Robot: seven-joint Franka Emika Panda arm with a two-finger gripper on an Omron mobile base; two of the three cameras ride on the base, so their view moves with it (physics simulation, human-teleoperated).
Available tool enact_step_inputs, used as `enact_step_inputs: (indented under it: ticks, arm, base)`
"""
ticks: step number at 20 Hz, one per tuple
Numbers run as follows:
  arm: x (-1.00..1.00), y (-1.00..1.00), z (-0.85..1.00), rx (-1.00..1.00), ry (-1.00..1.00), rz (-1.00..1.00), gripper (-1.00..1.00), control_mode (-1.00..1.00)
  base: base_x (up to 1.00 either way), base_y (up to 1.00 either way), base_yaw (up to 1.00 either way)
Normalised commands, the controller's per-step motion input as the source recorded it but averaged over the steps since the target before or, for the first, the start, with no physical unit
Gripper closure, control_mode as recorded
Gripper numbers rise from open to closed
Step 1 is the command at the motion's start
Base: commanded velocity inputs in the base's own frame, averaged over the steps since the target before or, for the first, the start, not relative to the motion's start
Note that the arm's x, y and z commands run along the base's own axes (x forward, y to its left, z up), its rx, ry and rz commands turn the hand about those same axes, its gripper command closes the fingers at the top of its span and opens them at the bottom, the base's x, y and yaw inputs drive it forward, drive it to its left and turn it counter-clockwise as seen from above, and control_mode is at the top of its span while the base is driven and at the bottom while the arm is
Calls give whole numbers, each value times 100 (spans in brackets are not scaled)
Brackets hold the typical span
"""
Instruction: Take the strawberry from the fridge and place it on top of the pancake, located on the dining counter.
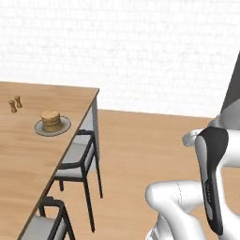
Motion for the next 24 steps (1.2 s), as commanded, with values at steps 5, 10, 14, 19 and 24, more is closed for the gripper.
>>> enact_step_inputs:
  ticks: [5, 10, 14, 19, 24]
  arm:
    - [0, 0, 0, 0, 0, 0, 100, 100]
    - [0, 0, 0, 0, 0, 0, 100, 100]
    - [0, 0, 0, 0, 0, 0, 100, 100]
    - [0, 0, 0, 0, 0, 0, 100, 100]
    - [0, 0, 0, 0, 0, 0, 100, 100]
  base:
    - [98, -6, 39]
    - [93, -7, 40]
    - [88, -3, 47]
    - [70, 0, 51]
    - [59, 0, 49]
